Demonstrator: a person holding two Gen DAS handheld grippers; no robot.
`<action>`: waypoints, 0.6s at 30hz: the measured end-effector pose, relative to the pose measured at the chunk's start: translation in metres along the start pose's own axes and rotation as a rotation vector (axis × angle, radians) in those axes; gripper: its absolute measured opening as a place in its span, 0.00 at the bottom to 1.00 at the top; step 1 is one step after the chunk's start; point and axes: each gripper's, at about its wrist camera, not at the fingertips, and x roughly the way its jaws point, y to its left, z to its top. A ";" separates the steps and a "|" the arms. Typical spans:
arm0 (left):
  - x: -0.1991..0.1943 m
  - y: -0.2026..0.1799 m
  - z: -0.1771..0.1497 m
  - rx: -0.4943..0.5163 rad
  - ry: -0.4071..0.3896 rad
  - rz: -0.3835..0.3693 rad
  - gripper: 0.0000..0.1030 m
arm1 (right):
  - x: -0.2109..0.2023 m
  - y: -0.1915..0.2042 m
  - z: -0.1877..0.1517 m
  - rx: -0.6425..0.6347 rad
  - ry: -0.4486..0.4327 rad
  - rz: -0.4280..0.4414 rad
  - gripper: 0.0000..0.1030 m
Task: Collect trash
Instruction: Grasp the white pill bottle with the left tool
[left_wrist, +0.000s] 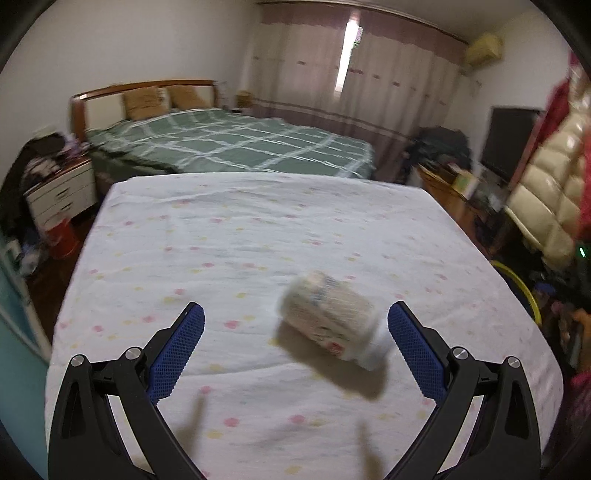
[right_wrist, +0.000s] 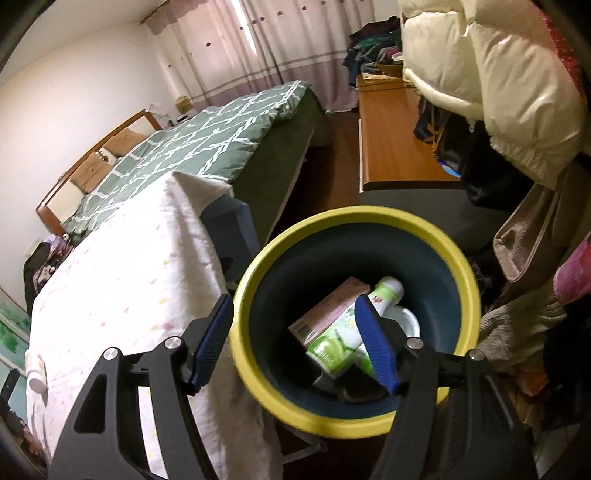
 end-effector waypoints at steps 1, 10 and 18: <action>0.001 -0.005 0.000 0.025 0.003 -0.002 0.95 | 0.000 0.002 -0.001 -0.009 0.005 0.002 0.63; 0.021 -0.039 0.017 0.243 0.108 -0.024 0.95 | -0.003 0.010 -0.008 -0.048 0.028 0.027 0.63; 0.051 -0.047 0.027 0.404 0.225 -0.055 0.95 | -0.002 0.011 -0.008 -0.053 0.039 0.042 0.63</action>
